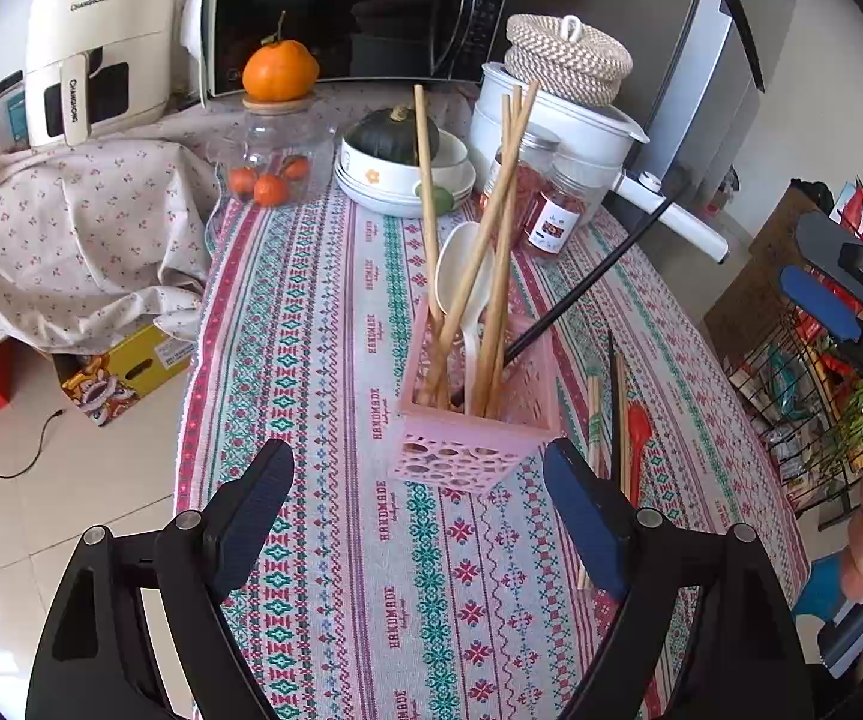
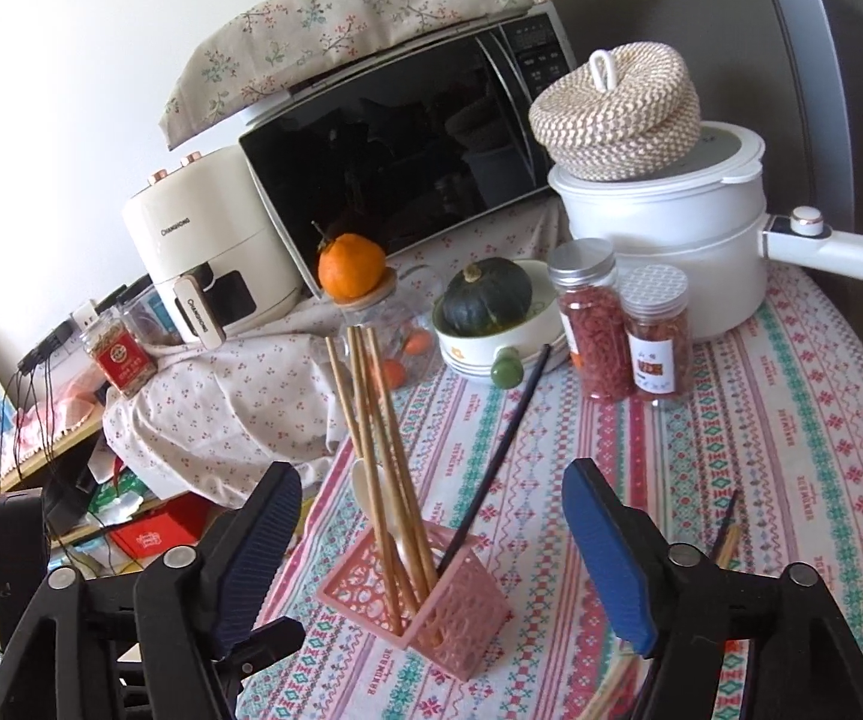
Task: Organize utensils
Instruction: 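Move both open grippers back over the remaining utensils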
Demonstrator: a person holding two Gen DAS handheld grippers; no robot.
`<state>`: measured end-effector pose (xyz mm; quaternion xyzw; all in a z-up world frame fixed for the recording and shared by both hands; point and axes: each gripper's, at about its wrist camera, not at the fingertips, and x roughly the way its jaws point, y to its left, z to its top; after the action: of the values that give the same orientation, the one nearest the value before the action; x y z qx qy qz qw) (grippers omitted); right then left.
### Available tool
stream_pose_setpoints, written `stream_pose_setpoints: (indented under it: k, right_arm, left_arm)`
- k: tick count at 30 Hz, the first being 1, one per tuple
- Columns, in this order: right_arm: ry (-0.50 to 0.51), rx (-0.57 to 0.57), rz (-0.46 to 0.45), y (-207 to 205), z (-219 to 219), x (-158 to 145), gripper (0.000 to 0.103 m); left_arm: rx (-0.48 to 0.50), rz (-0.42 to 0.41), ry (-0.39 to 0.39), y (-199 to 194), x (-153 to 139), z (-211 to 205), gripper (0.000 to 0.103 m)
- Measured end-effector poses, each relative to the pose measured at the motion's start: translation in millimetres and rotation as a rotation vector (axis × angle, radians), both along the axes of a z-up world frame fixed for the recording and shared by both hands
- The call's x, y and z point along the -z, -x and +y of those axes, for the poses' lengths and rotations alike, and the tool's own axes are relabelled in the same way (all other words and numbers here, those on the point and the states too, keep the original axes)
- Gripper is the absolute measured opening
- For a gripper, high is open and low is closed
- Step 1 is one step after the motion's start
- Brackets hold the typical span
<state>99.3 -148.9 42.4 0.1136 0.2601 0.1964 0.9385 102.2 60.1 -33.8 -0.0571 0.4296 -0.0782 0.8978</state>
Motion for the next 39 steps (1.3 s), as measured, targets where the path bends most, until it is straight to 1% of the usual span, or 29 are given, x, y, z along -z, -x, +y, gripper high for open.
stream_pose_setpoints:
  k: [2, 6, 8, 11, 14, 16, 18, 20, 23, 29, 34, 39]
  right_arm:
    - [0.026, 0.022, 0.005, 2.4, -10.4, 2.5, 0.085]
    - [0.088, 0.083, 0.035, 4.5, -30.1, 11.6, 0.096]
    - [0.119, 0.107, 0.05, 5.4, -38.3, 16.4, 0.099]
    - [0.151, 0.125, 0.091, 5.7, -49.8, 24.3, 0.103]
    - [0.182, 0.137, 0.128, 5.9, -59.6, 33.0, 0.103]
    - [0.225, 0.178, 0.155, 4.5, -65.2, 40.5, 0.103]
    - [0.259, 0.224, 0.213, 0.0, -72.3, 51.3, 0.103]
    - [0.257, 0.212, 0.289, -6.9, -79.9, 65.0, 0.103]
    - [0.244, 0.213, 0.37, -14.5, -87.6, 84.5, 0.103]
    - [0.339, 0.247, 0.462, -29.4, -90.9, 116.2, 0.103]
    - [0.323, 0.261, 0.578, -47.9, -95.2, 145.3, 0.103]
    - [0.341, 0.294, 0.613, -61.9, -92.4, 159.4, 0.103]
  left_arm:
    - [0.016, 0.013, -0.01, 1.9, 2.4, -8.0, 0.092]
    - [0.051, 0.021, -0.027, 5.0, 5.0, -25.3, 0.098]
    - [0.067, 0.019, -0.039, 6.2, 6.0, -34.8, 0.101]
    - [0.09, 0.017, -0.054, 7.7, 7.9, -48.3, 0.103]
    - [0.102, 0.015, -0.064, 9.2, 9.7, -60.6, 0.103]
    - [0.106, 0.018, -0.065, 10.1, 11.6, -67.6, 0.103]
    - [0.12, 0.035, -0.047, 9.5, 14.6, -73.5, 0.103]
    - [0.122, 0.048, -0.05, 9.4, 18.7, -79.3, 0.103]
    - [0.133, 0.066, -0.081, 7.8, 24.8, -86.5, 0.103]
    - [0.15, 0.108, -0.095, 4.3, 35.8, -90.1, 0.103]
    - [0.163, 0.122, -0.106, 3.5, 41.8, -87.0, 0.103]
    - [0.167, 0.136, -0.109, 3.2, 46.2, -80.5, 0.103]
